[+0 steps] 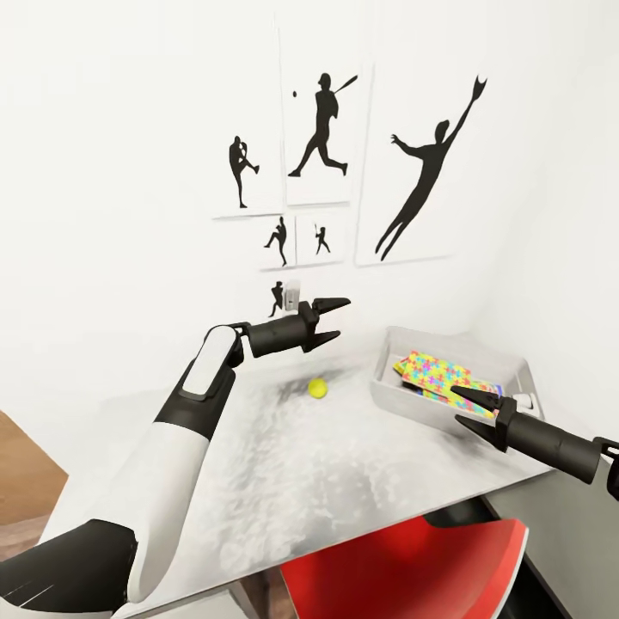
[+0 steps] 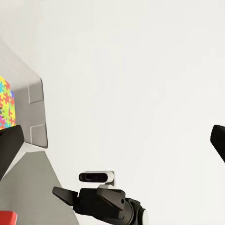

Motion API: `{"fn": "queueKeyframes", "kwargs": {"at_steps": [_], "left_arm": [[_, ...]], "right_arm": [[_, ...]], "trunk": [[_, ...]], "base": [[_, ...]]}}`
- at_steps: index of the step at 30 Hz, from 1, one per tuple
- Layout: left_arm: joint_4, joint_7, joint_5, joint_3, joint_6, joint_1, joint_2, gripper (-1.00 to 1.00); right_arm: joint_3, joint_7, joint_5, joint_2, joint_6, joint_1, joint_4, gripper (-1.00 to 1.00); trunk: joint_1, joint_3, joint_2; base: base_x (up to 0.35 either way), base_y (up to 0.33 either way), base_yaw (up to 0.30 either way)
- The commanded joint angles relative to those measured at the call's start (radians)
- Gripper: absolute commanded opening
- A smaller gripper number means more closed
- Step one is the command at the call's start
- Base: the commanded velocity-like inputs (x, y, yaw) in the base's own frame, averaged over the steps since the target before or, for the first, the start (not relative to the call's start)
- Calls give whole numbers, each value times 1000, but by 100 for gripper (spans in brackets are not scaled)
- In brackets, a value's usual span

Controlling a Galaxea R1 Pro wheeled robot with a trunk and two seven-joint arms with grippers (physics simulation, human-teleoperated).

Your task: Put all the toys in the child's room - the three board games (two on the bed and one on the table), the two jigsaw puzzles on the table, and the tennis ball on the table - inside the toy box on the table in the child's room.

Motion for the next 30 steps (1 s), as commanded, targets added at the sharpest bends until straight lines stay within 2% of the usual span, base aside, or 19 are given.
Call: {"fn": "queueKeyframes", "kwargs": {"at_steps": [1, 30], "left_arm": [[1, -9, -10, 1, 3, -1, 0, 100], [1, -9, -8, -1, 1, 1, 0, 100]], "right_arm": [[-1, -5, -5, 0, 4, -1, 0, 100], [-3, -6, -5, 0, 4, -1, 0, 100]], "trunk": [[1, 0, -2], [1, 46, -2]], "base": [[0, 0, 68], [0, 0, 74]]}}
